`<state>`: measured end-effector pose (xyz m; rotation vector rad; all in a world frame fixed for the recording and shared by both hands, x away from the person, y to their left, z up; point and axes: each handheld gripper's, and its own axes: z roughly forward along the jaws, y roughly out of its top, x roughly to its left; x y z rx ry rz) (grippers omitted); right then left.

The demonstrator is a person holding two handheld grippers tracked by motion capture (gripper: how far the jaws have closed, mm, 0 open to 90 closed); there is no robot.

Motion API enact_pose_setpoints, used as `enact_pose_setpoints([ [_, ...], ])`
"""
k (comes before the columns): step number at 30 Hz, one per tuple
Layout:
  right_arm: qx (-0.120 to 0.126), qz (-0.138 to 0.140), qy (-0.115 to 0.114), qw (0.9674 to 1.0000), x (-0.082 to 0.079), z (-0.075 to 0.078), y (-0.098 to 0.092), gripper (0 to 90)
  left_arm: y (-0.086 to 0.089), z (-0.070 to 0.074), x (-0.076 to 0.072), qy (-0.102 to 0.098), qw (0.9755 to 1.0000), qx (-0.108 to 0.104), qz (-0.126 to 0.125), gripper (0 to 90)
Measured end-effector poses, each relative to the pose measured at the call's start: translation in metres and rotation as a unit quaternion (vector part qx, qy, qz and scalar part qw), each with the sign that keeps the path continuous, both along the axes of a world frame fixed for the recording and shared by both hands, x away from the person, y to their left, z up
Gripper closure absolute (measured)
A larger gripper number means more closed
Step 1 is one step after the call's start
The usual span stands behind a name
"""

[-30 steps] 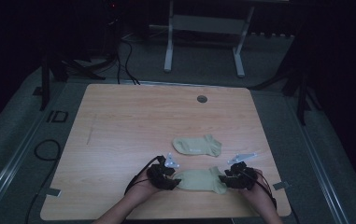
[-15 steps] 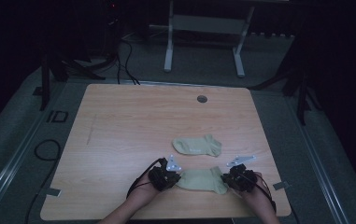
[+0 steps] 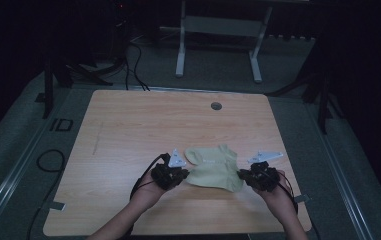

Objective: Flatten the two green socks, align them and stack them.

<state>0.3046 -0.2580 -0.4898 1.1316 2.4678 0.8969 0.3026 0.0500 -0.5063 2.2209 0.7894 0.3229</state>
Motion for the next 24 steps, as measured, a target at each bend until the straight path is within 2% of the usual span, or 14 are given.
enact_pose_setpoints([
  [2,0.000,-0.002,-0.006,1.0000,0.009,0.007,0.002,83.8,0.002,0.008,0.008,-0.008,0.9999,-0.001,0.009,87.0],
  [3,0.002,-0.004,-0.011,0.9999,0.020,0.014,0.005,83.9,0.002,0.011,0.012,-0.008,0.9999,-0.002,0.011,87.0],
  [5,0.004,-0.004,-0.012,0.9999,0.030,0.019,0.007,83.9,0.003,0.017,0.020,-0.014,0.9997,0.001,0.019,87.0],
  [6,0.004,-0.004,-0.012,0.9999,0.030,0.019,0.007,83.9,0.003,0.019,0.024,-0.015,0.9997,0.003,0.020,87.0],
  [7,0.004,-0.008,-0.011,0.9999,0.040,0.023,0.007,83.8,0.003,0.020,0.027,-0.015,0.9996,0.002,0.024,87.0],
  [8,0.004,-0.008,-0.011,0.9999,0.040,0.023,0.007,83.8,0.003,0.021,0.030,-0.018,0.9994,0.006,0.029,87.0],
  [11,0.008,-0.011,-0.005,0.9999,0.055,0.027,0.007,83.9,0.001,0.021,0.040,-0.019,0.9991,0.019,0.034,87.0],
  [12,0.009,-0.016,0.002,0.9998,0.065,0.027,0.006,83.8,-0.001,0.021,0.043,-0.017,0.9991,0.023,0.031,87.0],
  [14,0.008,-0.017,0.006,0.9998,0.069,0.027,0.007,83.8,-0.003,0.018,0.047,-0.018,0.9988,0.029,0.035,87.0],
  [16,0.006,-0.022,0.018,0.9996,0.082,0.021,0.006,83.8,-0.006,0.014,0.054,-0.014,0.9989,0.034,0.030,87.0],
  [17,0.006,-0.022,0.018,0.9996,0.082,0.021,0.006,83.8,-0.006,0.011,0.058,-0.012,0.9988,0.032,0.035,87.0],
  [19,0.010,-0.031,0.034,0.9989,0.093,0.010,0.005,83.8,-0.008,0.003,0.069,0.000,0.9986,0.034,0.040,86.9],
  [21,0.010,-0.033,0.038,0.9987,0.095,0.007,0.005,83.8,-0.009,0.000,0.072,0.005,0.9985,0.037,0.040,86.9],
  [24,0.011,-0.038,0.055,0.9977,0.102,-0.004,0.003,83.8,-0.012,-0.009,0.077,0.014,0.9982,0.044,0.039,87.0],
])
